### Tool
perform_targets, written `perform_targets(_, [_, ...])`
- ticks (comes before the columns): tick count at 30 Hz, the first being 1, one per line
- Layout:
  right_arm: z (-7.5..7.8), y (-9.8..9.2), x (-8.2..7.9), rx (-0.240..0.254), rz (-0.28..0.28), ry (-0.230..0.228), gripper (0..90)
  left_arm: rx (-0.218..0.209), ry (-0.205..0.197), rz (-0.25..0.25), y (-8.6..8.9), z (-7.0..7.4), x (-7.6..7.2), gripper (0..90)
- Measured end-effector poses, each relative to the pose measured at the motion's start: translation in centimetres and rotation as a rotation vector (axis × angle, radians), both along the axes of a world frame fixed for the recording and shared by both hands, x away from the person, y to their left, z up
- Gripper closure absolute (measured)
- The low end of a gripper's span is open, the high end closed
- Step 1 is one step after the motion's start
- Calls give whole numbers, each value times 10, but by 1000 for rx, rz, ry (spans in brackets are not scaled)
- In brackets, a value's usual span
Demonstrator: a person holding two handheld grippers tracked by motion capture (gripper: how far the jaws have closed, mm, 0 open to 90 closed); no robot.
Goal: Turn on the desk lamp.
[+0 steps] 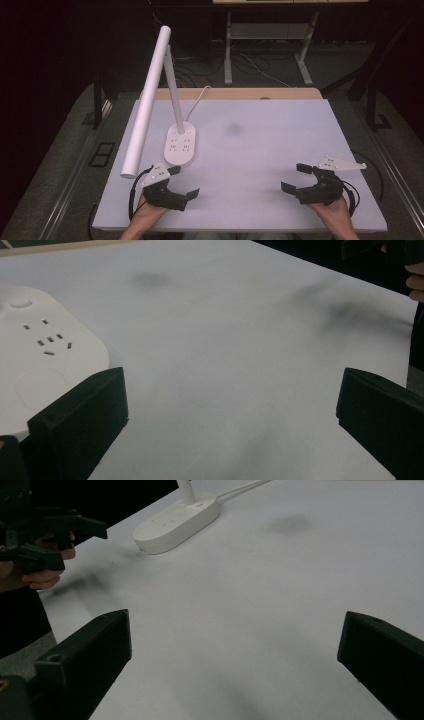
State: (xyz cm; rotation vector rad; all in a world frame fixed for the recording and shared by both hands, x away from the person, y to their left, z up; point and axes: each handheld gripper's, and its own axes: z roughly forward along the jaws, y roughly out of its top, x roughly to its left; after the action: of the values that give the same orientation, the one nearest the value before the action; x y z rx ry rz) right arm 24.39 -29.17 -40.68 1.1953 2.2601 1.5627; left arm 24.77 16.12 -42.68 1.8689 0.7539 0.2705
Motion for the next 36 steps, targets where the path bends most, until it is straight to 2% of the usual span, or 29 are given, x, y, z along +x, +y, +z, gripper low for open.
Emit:
perform_targets(12, [-2,1,0,-15,22,21,2,-2,-7,3,0,0,-1,0])
perform_targets(24, [-2,2,0,-25,26,24,2,-3,-6,0,0,0,-1,0])
perform_targets(36, [5,1,2,-35,36,38,3,1,-2,8,1,0,-2,0])
